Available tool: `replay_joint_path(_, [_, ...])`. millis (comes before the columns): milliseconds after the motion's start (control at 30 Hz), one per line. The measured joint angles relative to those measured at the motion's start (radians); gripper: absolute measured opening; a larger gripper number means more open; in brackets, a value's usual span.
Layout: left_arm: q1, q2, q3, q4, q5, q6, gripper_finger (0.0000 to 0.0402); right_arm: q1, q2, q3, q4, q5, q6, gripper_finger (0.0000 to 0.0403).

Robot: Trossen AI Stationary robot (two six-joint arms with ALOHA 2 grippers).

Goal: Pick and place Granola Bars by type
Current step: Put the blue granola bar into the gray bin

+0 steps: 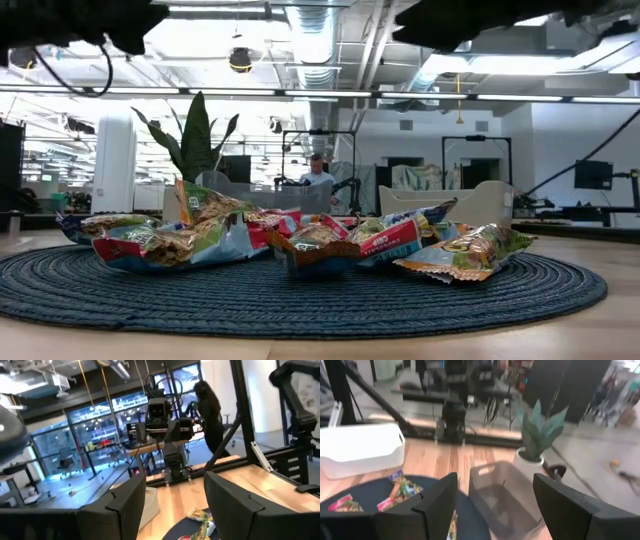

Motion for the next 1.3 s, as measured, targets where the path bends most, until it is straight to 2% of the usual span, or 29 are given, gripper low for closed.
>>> replay_joint_path(167, [0.000,0.154,0.043,-0.015,0.000,-0.028,0.0197,-0.006,0.076,0.044,-0.080,0.028,0.073,0.0255])
replay_joint_path(367, [-0.007,0.371,0.088,0.007,0.005,-0.080,0.0197,-0.007,0.137,0.046,-0.096,0.050,0.137,0.0255])
replay_joint_path(600, [-0.117,0.522,0.112,0.059,0.005,-0.099,0.0197,-0.002,0.207,0.046,-0.098,0.048,0.208,0.0255])
replay_joint_path(700, [-0.195,0.567,0.112,0.070,-0.033,-0.070,0.0197,-0.002,0.240,0.046,-0.090,0.048,0.262,0.0255])
replay_joint_path(933, [-0.320,0.597,0.126,0.036,-0.204,0.008,0.0197,0.017,0.355,0.046,-0.090,0.036,0.359,0.0255])
replay_joint_path(1133, [-0.345,0.596,0.126,0.002,-0.273,0.010,0.0197,0.072,0.426,0.059,-0.098,0.018,0.430,0.0255])
replay_joint_path(1300, [-0.345,0.596,0.126,-0.011,-0.313,-0.006,0.0197,0.106,0.479,0.155,-0.197,0.030,0.530,0.0255])
